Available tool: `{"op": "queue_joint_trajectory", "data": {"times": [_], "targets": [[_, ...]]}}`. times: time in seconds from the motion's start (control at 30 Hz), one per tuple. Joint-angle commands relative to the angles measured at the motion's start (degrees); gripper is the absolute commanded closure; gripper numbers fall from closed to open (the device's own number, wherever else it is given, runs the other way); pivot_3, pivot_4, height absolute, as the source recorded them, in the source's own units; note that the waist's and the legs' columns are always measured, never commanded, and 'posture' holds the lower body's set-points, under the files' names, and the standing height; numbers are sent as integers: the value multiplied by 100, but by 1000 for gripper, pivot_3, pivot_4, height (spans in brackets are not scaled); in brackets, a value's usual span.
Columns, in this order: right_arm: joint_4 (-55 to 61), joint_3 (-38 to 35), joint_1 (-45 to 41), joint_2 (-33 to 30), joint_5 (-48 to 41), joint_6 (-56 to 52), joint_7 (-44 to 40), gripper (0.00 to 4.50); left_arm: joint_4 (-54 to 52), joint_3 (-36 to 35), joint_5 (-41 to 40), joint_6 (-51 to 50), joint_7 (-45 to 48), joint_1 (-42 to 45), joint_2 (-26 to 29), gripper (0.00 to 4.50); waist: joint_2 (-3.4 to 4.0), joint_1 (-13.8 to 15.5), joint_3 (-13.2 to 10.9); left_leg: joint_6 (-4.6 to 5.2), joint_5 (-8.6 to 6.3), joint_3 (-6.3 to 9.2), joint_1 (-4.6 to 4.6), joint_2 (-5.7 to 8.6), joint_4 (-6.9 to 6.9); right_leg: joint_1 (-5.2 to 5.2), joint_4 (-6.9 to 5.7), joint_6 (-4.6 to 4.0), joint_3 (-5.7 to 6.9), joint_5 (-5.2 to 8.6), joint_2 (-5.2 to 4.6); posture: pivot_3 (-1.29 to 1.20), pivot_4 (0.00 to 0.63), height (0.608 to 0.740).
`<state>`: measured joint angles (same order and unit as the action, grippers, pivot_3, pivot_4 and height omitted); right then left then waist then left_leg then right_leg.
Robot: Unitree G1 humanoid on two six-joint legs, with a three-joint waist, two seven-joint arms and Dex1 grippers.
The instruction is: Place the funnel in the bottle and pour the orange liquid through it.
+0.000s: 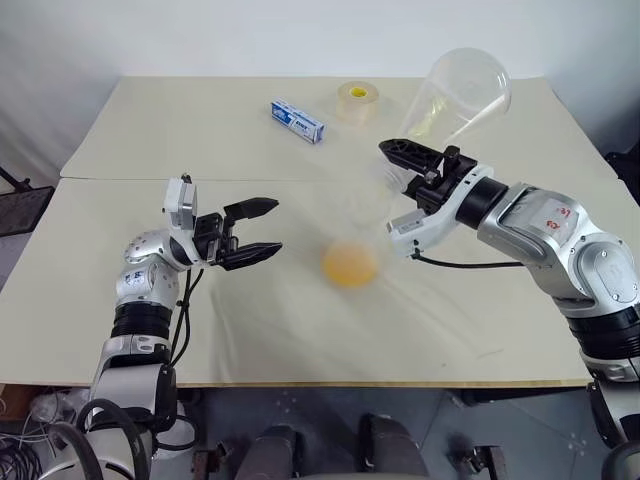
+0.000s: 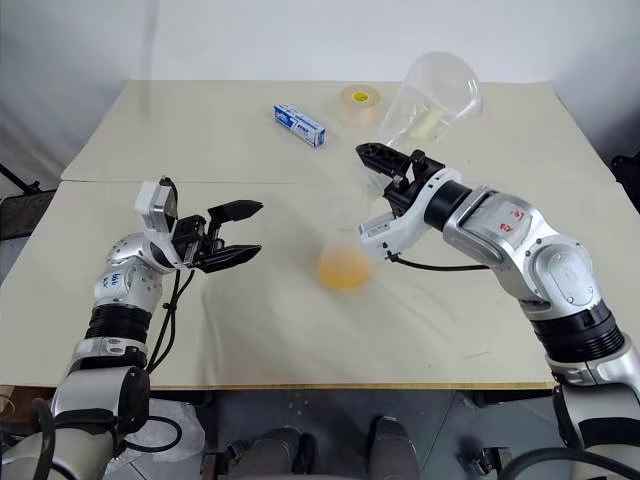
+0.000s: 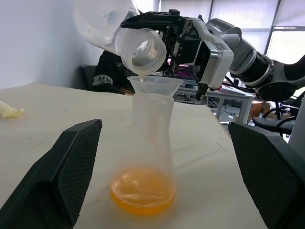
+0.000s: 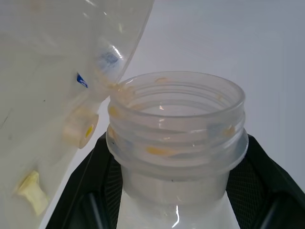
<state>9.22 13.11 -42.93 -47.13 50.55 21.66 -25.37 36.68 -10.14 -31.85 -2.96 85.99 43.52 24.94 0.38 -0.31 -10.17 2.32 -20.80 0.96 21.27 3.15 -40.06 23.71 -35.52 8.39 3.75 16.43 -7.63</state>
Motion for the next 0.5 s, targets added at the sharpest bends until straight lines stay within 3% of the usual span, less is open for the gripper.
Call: {"op": "queue_joint_trajectory", "data": {"times": [0.03, 0.27, 0.5], "targets": [[125, -231, -157, -11, -105, -26, 59, 2037, -28, -11, -28, 76, 365, 98, 78, 0, 0, 1, 0, 0, 0, 0, 0, 0, 0, 0, 0, 0, 0, 0, 0, 0, 150, 740], [308, -372, -38, 222, -544, -381, -116, 2037, 44, 5, 0, 76, 350, 199, 61, 0, 0, 1, 0, 0, 0, 0, 0, 0, 0, 0, 0, 0, 0, 0, 0, 0, 150, 740], [908, -934, 451, 1040, -1616, -1836, -593, 2037, 184, 40, 35, 113, 378, 378, 2, 0, -1, 10, 0, 0, 0, 3, 0, -1, -1, -1, -3, 0, 6, 0, 0, 0, 150, 740]]}}
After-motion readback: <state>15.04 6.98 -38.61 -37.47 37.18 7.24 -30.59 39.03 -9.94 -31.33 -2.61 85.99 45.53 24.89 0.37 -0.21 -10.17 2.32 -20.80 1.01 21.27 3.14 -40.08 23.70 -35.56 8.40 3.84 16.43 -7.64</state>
